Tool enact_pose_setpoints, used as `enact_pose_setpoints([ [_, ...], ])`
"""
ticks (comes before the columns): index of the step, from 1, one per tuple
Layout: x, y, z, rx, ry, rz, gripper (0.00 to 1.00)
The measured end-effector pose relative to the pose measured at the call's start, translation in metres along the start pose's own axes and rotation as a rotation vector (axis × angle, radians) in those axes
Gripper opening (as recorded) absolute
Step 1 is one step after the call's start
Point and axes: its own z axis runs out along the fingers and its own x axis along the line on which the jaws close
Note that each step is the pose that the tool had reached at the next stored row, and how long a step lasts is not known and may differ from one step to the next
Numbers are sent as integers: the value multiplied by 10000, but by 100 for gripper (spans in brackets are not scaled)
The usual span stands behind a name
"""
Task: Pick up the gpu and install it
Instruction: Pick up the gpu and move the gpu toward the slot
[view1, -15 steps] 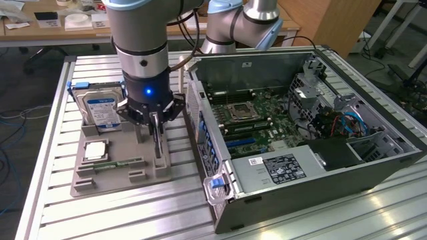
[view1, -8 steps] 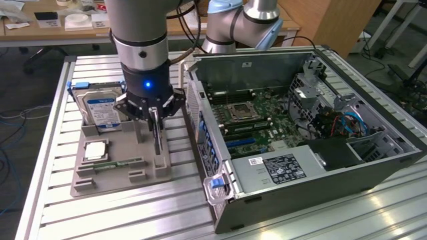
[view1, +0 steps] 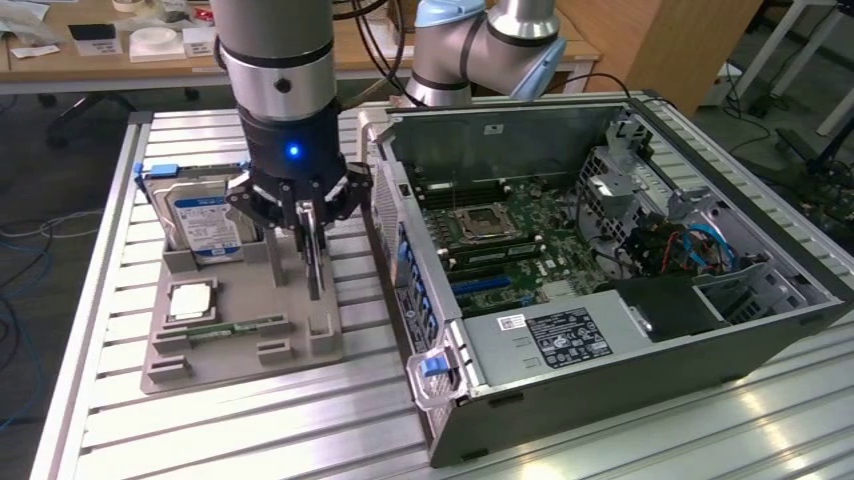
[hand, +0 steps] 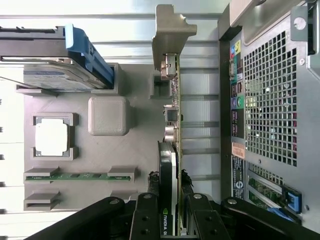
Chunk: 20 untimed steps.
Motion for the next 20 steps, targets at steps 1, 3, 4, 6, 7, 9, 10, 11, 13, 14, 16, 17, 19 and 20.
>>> enact_pose_setpoints([
  [1,-1,1,-22,-1,-1,0,27],
  [3,-3,4,-66,-1,0,0,27],
  [4,-4,5,-90,0,-1,0,27],
  [6,-6,8,-135,0,0,0,27],
  [7,-6,10,-157,0,0,0,27],
  [9,-8,12,-197,0,0,0,27],
  [10,-9,13,-217,-1,-1,0,27],
  [11,-10,14,-237,-1,-1,0,27],
  [13,-11,17,-276,0,0,0,27],
  [14,-12,18,-292,-1,-1,0,27],
  [16,-12,19,-322,0,0,0,27],
  [17,-13,20,-334,-1,-1,0,27],
  [19,-13,21,-356,-1,-1,0,27],
  [20,-14,22,-367,-1,-1,0,27],
])
